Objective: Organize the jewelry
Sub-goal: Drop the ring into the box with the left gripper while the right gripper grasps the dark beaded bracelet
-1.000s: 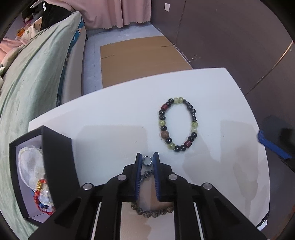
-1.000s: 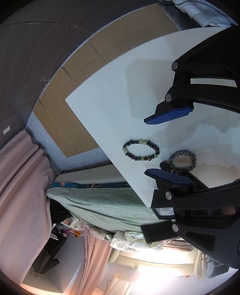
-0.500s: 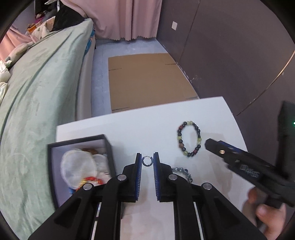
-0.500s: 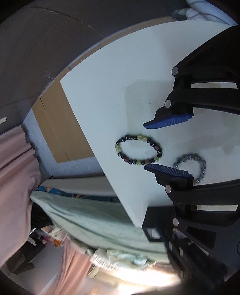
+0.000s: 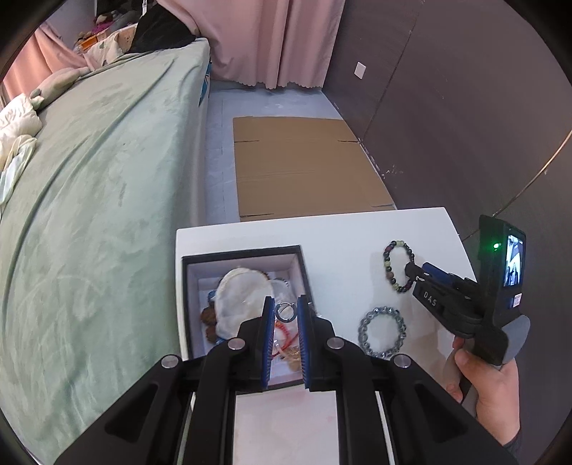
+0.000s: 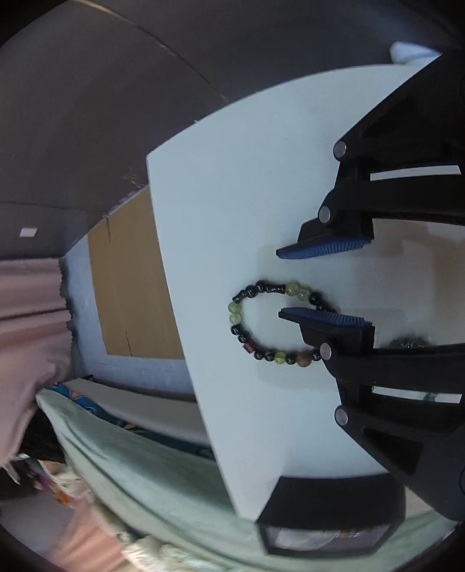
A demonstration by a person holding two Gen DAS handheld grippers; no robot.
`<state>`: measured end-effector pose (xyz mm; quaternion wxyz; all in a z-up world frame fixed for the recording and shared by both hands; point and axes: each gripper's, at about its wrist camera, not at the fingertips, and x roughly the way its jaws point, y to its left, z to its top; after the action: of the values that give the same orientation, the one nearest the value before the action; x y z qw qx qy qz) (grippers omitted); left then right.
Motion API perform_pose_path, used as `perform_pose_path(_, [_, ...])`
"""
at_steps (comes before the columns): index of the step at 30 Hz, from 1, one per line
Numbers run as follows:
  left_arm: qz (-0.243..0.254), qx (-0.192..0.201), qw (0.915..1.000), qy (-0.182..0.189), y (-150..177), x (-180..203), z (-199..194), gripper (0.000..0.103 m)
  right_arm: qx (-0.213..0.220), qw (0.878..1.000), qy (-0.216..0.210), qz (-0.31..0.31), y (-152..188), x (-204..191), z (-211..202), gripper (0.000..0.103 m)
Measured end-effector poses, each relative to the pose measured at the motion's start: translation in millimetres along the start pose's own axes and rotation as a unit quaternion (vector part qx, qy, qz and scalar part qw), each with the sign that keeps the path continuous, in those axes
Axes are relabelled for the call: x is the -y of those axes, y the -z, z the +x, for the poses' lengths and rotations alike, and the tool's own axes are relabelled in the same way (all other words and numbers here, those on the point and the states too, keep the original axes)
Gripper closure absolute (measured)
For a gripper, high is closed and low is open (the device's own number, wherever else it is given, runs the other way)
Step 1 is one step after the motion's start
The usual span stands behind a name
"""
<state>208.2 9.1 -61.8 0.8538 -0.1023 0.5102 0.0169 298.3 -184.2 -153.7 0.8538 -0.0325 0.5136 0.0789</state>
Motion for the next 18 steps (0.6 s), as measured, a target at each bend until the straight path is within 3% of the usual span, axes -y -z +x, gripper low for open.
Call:
perform_pose_path(1, [-0.003,0.000,1.0000,0.002,0.4,-2.6,0.1,0.092,-0.001,1.000,0.003,-0.006,0.9,-2.1,0.1,0.094])
perform_pose_path(4, [-0.012,0.001,0.9999,0.009,3.9,-12.7,0.0,0.092,-0.011,1.000,-0.014,-0.002,4.7,-2.3,-0.5,0.095])
perform_pose_path(9, [-0.023,0.002,0.9994,0.025,5.7,-22.0,1.7,0.090,-0.010,0.996,-0.080,0.024,5.1,-2.1,-17.8,0.095])
perform_pose_path(13, [-0.042,0.019,0.9980,0.042,10.3,-34.4,-0.7,0.051,0.005,0.993,-0.116,0.036,1.6,-6.2,-38.5,0.095])
perform_pose_path(18, [-0.058,0.051,0.9953,0.057,17.0,-51.3,-8.9,0.047,0.018,0.989,-0.143,0.038,2.3,-14.4,-61.5,0.095])
